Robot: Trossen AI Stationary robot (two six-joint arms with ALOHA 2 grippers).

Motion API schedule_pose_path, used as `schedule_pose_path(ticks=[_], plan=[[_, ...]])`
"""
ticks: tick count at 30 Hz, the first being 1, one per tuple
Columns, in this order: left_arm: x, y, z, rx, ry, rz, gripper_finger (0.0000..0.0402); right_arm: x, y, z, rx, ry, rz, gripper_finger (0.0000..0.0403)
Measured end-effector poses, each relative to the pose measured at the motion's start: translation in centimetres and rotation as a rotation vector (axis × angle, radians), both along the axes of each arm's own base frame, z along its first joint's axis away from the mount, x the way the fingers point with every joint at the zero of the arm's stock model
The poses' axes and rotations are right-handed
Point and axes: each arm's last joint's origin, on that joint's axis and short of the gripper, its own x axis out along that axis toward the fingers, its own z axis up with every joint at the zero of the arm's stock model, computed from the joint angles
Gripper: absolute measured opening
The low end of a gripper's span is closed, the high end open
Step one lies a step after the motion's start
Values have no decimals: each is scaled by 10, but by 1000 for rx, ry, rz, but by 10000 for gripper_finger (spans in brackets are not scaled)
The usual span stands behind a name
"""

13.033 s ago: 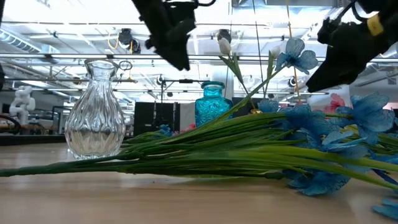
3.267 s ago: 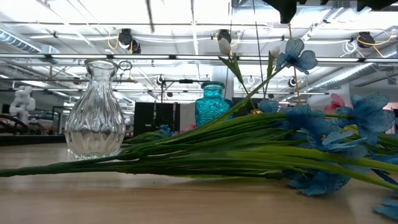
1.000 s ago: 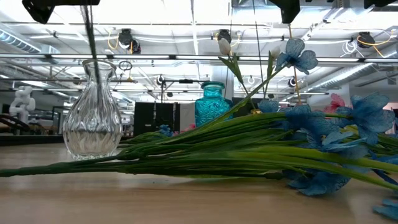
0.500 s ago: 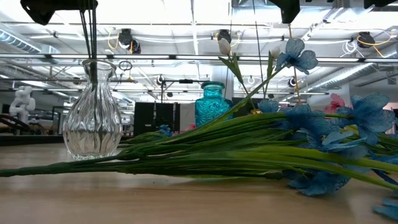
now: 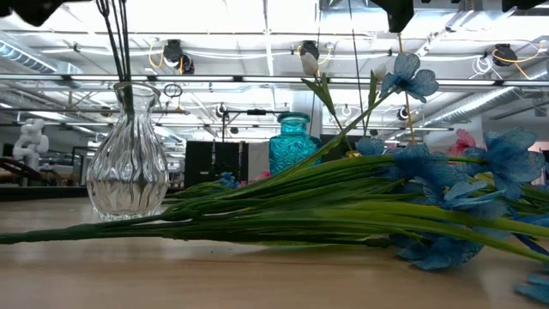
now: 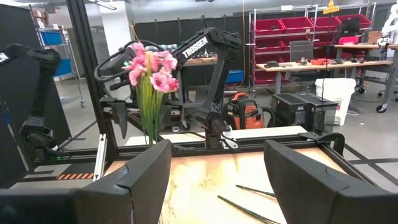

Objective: Sort flowers into vase by color
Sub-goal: Put the top right pink flowers into the transparent vase, then put the bottom pink flowers into the transparent vase

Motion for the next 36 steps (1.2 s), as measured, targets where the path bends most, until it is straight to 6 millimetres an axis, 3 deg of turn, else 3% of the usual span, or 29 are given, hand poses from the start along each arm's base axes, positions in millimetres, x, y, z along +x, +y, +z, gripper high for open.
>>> schedule_pose_path(ticks=[6, 12, 18, 31, 36], plan=[[-13, 9, -2, -188, 183, -80, 290, 0, 0, 0, 6, 3, 0, 249], [-15, 0, -7, -340, 298, -140, 290, 0, 0, -1, 8, 13, 0, 249], [-2, -26, -18, -412, 263, -169, 290, 0, 0, -1, 7, 13, 0, 249], [16, -76, -75, -441, 251, -166, 290, 0, 0, -2, 10, 18, 1, 249], [23, -88, -90, -433, 194, -146, 268, 0, 0, -2, 9, 23, 1, 249]])
